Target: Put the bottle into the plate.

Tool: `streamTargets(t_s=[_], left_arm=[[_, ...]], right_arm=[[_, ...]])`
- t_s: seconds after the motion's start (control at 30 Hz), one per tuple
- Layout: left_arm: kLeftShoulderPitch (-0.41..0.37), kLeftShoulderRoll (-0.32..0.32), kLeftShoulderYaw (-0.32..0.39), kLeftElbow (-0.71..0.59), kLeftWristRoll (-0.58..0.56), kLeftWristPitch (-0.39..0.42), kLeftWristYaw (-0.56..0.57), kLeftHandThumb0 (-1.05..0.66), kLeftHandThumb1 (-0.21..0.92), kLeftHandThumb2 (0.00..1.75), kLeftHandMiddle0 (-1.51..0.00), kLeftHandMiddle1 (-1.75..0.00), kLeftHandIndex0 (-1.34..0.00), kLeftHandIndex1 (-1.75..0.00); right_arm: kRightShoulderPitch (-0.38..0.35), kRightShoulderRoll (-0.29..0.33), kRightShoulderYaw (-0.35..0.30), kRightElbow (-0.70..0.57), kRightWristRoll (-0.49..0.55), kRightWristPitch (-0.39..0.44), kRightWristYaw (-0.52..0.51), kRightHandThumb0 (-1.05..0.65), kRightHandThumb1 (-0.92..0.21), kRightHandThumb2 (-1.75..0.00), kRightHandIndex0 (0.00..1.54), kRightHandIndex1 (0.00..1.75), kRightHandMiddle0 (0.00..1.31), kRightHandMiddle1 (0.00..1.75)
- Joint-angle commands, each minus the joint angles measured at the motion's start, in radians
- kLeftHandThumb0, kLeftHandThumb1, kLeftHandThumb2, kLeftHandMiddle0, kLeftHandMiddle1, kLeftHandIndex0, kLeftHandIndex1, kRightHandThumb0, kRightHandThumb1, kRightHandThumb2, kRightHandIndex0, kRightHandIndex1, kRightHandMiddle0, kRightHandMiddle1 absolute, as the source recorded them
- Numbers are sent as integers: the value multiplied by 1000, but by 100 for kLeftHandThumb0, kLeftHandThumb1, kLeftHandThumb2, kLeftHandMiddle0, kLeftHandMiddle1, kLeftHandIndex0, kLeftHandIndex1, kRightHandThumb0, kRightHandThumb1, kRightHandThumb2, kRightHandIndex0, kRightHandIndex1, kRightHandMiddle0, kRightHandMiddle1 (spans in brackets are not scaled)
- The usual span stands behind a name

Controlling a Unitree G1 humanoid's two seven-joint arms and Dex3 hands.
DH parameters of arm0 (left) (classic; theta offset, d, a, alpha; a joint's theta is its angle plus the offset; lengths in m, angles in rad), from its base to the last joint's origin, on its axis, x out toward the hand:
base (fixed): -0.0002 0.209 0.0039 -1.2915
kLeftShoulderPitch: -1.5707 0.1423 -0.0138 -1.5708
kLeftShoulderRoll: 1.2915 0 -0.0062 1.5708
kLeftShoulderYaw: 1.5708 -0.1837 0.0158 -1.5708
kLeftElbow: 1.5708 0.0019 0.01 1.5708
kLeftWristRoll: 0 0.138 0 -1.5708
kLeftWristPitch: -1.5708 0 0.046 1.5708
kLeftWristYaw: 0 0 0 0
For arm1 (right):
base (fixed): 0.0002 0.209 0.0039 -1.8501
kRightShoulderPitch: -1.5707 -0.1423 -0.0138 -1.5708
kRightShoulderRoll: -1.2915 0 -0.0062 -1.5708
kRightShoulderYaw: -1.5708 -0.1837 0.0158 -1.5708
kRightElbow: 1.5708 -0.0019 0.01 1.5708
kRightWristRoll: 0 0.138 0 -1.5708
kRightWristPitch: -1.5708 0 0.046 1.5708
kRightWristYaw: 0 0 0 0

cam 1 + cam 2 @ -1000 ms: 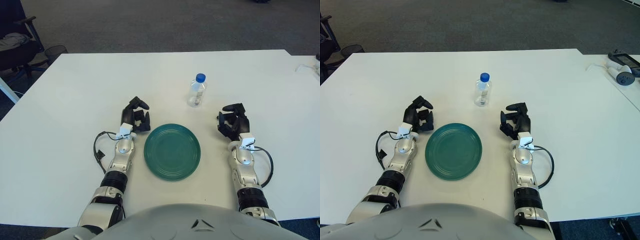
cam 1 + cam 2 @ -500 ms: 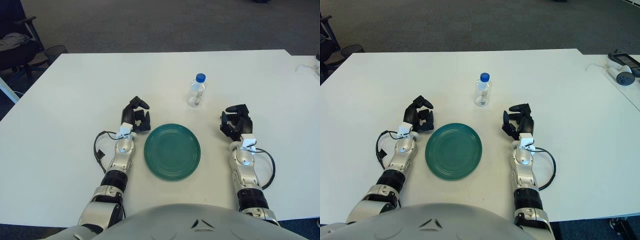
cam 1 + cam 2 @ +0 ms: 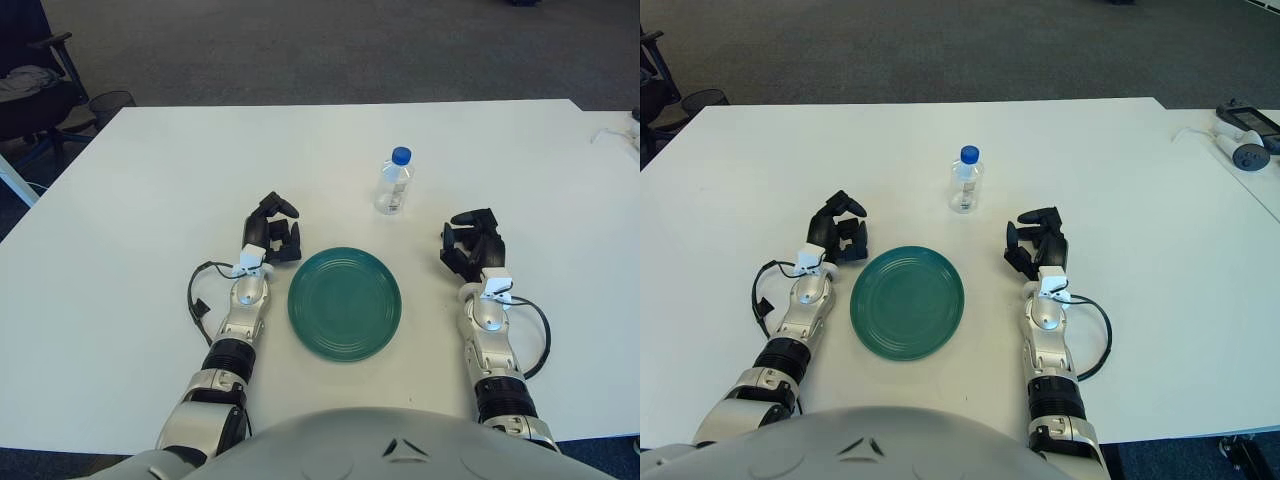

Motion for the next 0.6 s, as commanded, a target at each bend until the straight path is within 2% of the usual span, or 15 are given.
streamTargets(t_s=[0.0,0.23,0.27,0.3,0.33,0.37,0.4,0.47,0.57], left_arm=[[42,6,7,41,12,4,12,-52,19,147,-130,-175,-71,-175],[49,6,5,37,10,6,7,-51,20,146,-130,-175,-70,-175],[48,7,5,39,11,3,7,-51,20,146,-130,-175,-70,-175],[48,7,5,41,11,1,7,-51,20,146,-130,-175,-70,-175],[48,7,5,41,12,0,7,-51,20,146,-130,-175,-70,-175],[48,7,6,42,11,-1,5,-51,20,146,-129,-175,-70,-175],[49,7,6,43,9,-2,3,-51,20,146,-129,-175,-70,-175],[49,7,6,45,6,-4,-2,-51,20,145,-129,-175,-70,-175],[49,7,7,48,2,-3,-5,-51,21,144,-128,-175,-69,-175]], right_arm=[[60,7,-4,66,-1,42,-3,-1,-68,-79,36,148,33,175],[63,5,-5,64,1,41,-1,-1,-68,-79,36,148,33,175],[51,-26,91,75,-98,20,35,-1,-68,-79,36,148,33,175],[43,-49,162,83,-171,5,62,-21,-65,-77,29,119,27,140],[37,-65,211,90,-221,-6,80,-51,-62,-72,19,76,17,89],[24,-77,253,121,-268,-27,80,-70,-60,-68,12,48,11,57],[12,-80,271,155,-296,-51,58,-77,-62,-61,9,39,9,46],[-1,-86,293,190,-332,-88,23,-94,-73,-33,4,16,3,19],[-9,-92,301,202,-345,-128,-16,-101,-79,-18,1,5,1,6]])
